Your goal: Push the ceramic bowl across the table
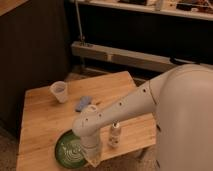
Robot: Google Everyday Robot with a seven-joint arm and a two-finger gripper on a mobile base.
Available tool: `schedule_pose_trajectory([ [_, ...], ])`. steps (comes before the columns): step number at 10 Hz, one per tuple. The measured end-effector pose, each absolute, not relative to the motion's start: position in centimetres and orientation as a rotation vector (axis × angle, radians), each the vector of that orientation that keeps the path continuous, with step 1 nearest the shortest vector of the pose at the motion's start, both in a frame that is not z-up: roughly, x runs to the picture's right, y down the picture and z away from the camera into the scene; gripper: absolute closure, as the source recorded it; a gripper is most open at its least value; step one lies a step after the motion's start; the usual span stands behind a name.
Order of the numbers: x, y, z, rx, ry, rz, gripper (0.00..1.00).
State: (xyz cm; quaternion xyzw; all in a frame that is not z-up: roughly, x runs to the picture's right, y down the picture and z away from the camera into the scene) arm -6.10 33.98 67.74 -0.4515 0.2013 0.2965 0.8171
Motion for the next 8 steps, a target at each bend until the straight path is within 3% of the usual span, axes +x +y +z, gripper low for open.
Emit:
schedule_pose_trajectory([
  [8,-9.4,33.8,70.1,-0.982,0.488,0.612,1.00],
])
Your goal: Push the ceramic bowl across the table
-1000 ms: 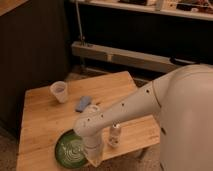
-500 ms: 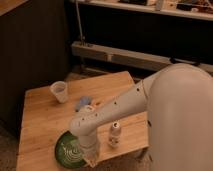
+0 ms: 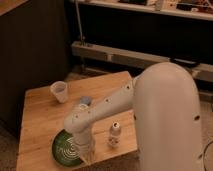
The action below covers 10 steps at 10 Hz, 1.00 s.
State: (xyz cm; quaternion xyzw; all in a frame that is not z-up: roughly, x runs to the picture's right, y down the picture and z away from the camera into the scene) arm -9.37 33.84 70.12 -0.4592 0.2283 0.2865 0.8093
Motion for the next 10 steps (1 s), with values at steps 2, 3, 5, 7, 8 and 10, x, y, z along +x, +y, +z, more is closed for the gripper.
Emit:
schedule_pose_trajectory([
  [2,-10.7,33.2,71.4,-0.979,0.493,0.605,1.00],
  [3,-11.4,32.8,71.8,-0.978,0.491,0.599,1.00],
  [5,-12.6,31.4,72.5,-0.962,0.483,0.593,1.00],
  [7,-13.5,30.4,72.8,-0.943,0.473,0.583,1.00],
  [8,-13.8,30.1,72.9,-0.938,0.471,0.580,1.00],
  [10,-15.1,29.4,73.3,-0.922,0.462,0.563,1.00],
])
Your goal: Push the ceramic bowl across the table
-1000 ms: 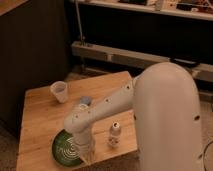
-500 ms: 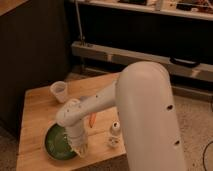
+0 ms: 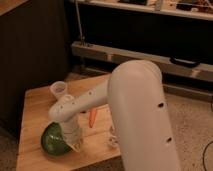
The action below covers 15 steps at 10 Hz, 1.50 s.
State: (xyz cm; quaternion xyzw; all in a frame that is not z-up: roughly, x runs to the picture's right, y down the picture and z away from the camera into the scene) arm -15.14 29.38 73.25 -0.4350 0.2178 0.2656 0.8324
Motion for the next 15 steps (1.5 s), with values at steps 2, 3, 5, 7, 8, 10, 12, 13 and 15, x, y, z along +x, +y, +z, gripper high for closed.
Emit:
schedule_pose_trajectory([
  [2,-16.4,29.0,73.6,-0.913,0.458,0.553,1.00],
  [3,-17.0,28.7,73.9,-0.908,0.457,0.549,1.00],
  [5,-17.9,28.2,74.6,-0.902,0.461,0.551,1.00],
  [7,-18.9,27.6,75.6,-0.887,0.466,0.563,1.00],
  [8,-19.2,27.4,76.0,-0.883,0.471,0.569,1.00],
  [10,-19.4,26.6,77.5,-0.867,0.483,0.594,1.00],
  [12,-19.5,25.9,78.5,-0.876,0.490,0.640,1.00],
  [13,-19.1,25.4,79.3,-0.887,0.493,0.672,1.00],
  [15,-18.6,24.2,80.5,-0.903,0.490,0.723,1.00],
])
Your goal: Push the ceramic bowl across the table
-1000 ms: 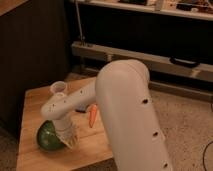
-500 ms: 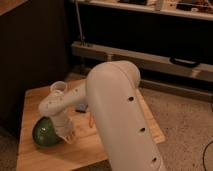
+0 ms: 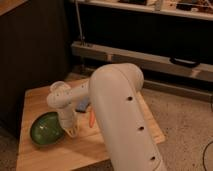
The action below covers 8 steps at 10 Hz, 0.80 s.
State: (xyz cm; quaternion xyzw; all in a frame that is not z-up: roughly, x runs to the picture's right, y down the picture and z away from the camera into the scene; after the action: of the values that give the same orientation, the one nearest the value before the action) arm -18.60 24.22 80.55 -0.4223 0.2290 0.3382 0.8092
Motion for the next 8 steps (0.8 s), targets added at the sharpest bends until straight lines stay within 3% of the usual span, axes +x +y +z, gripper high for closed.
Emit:
schedule_pose_trajectory([
  [4,-19.4,21.6,80.9,-0.916,0.455,0.801,1.00],
  [8,-19.3,20.0,78.1,-0.957,0.375,0.859,1.00],
])
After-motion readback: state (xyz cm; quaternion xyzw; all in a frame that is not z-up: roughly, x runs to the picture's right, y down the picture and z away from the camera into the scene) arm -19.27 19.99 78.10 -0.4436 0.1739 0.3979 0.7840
